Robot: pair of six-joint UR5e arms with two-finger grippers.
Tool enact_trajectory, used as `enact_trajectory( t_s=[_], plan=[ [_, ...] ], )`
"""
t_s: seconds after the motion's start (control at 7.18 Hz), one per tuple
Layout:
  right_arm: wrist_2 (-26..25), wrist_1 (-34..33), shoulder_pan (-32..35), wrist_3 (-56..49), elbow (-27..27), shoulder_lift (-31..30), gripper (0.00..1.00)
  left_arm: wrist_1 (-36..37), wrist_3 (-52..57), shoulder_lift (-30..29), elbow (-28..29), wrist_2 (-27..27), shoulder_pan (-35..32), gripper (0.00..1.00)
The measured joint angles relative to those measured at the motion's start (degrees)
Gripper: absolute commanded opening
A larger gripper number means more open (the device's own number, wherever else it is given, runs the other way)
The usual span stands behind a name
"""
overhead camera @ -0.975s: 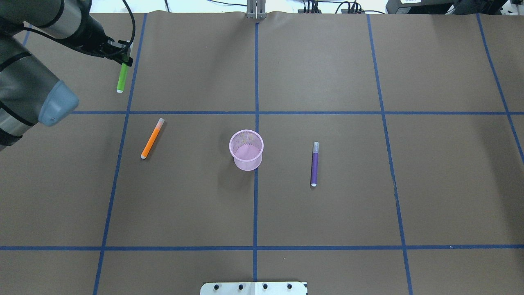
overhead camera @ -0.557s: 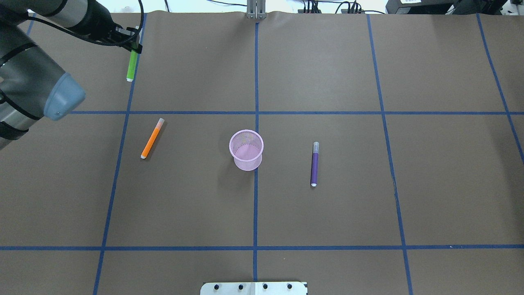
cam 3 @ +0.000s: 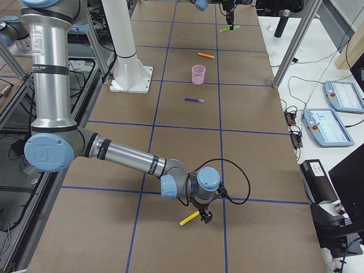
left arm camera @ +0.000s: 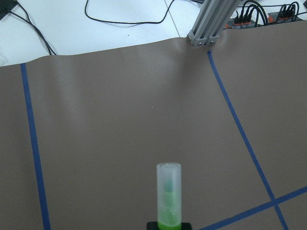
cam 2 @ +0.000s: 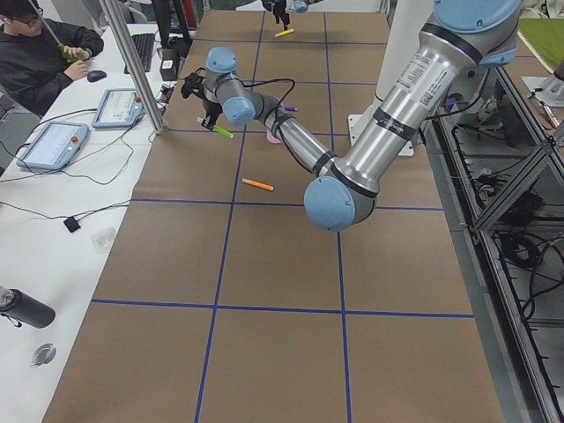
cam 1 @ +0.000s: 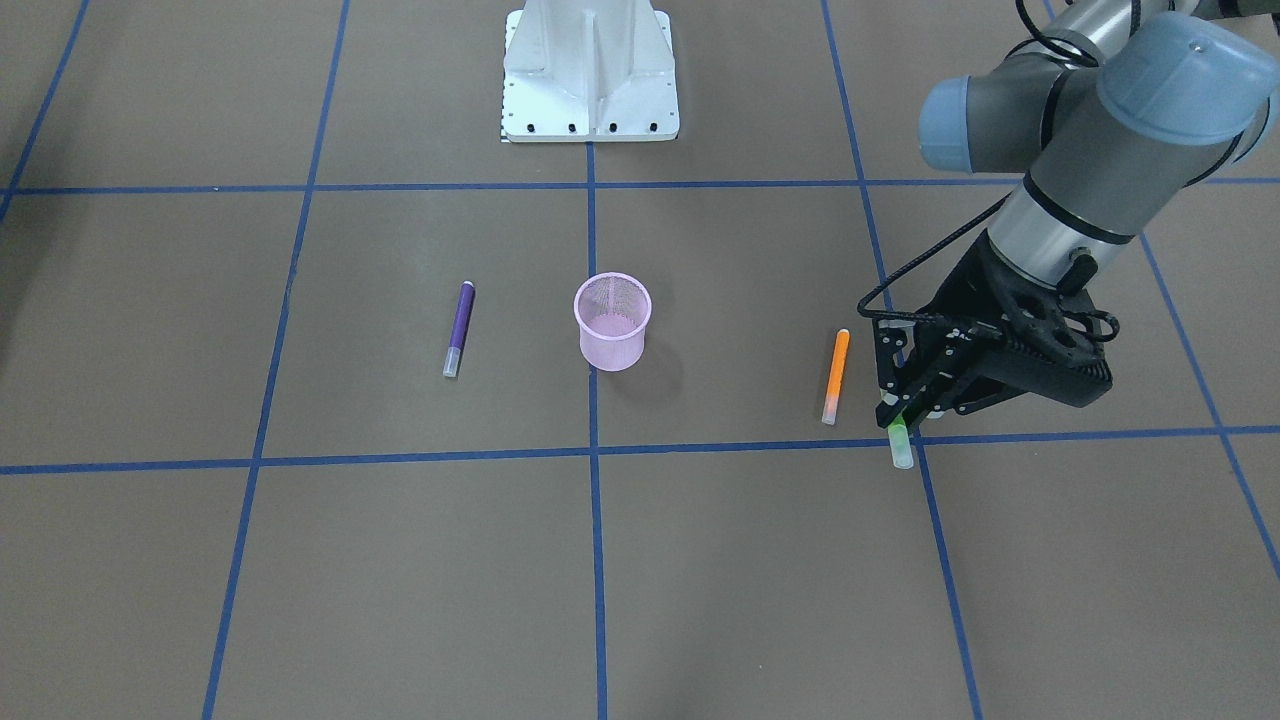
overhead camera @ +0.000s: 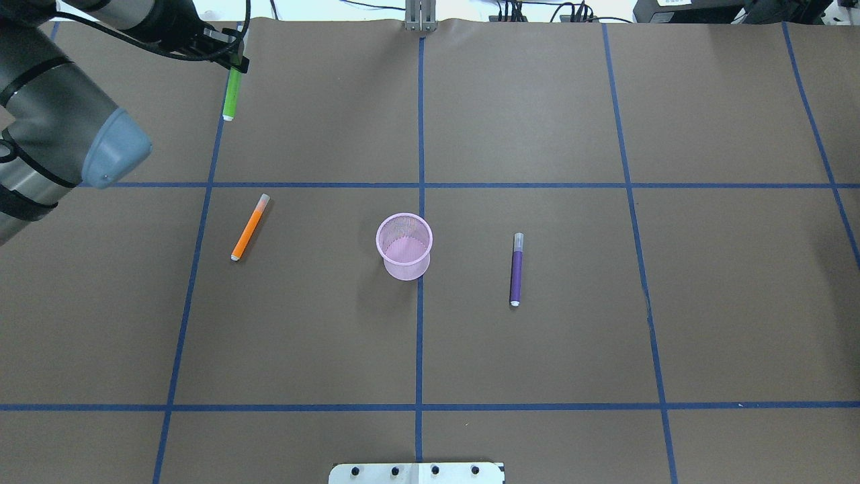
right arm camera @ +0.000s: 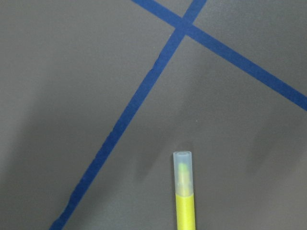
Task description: Collect pens into pen holder
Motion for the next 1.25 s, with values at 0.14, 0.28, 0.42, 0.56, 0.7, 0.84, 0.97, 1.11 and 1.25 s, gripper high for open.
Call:
enact_trajectory(
  t_s=[0.14, 0.28, 0.42, 0.56, 0.7, 0.84, 0.97, 1.11, 1.25],
  plan=[
    [-0.44, 0.81, -0.21, -1.42, -3.09, 1.86, 0.87, -0.04, 0.0, -0.01, -0.07, 0.0, 0.0, 0.0],
    [-0.45, 1.5, -0.31, -1.95, -4.78, 2.87, 0.82, -0.06, 0.0, 0.0, -0.13, 0.0, 0.0, 0.0],
    [-0.1, 1.79, -0.36, -2.04, -5.47, 3.27, 0.77, -0.07, 0.04, 0.08, -0.16, 0.0, 0.0, 0.0],
    [0.6, 1.9, -0.39, -2.02, -5.72, 3.37, 0.73, -0.09, 0.09, 0.18, -0.18, 0.0, -0.02, 0.0],
    [1.25, 1.94, -0.49, -1.97, -5.79, 3.37, 0.73, -0.13, 0.1, 0.21, -0.18, 0.0, -0.04, 0.0],
    [1.67, 1.95, -0.64, -1.92, -5.81, 3.38, 0.72, -0.13, 0.07, 0.24, -0.18, 0.0, -0.05, 0.0],
    [1.9, 1.95, -0.86, -1.88, -5.82, 3.36, 0.63, -0.12, 0.01, 0.24, -0.18, -0.02, -0.05, 0.0],
    [1.99, 1.96, -1.01, -1.85, -5.81, 3.29, 0.55, -0.12, -0.05, 0.25, -0.18, -0.04, -0.05, 0.0],
    [2.03, 1.95, -1.07, -1.84, -5.8, 3.19, 0.54, -0.1, -0.07, 0.25, -0.18, -0.04, -0.07, 0.0]
  ],
)
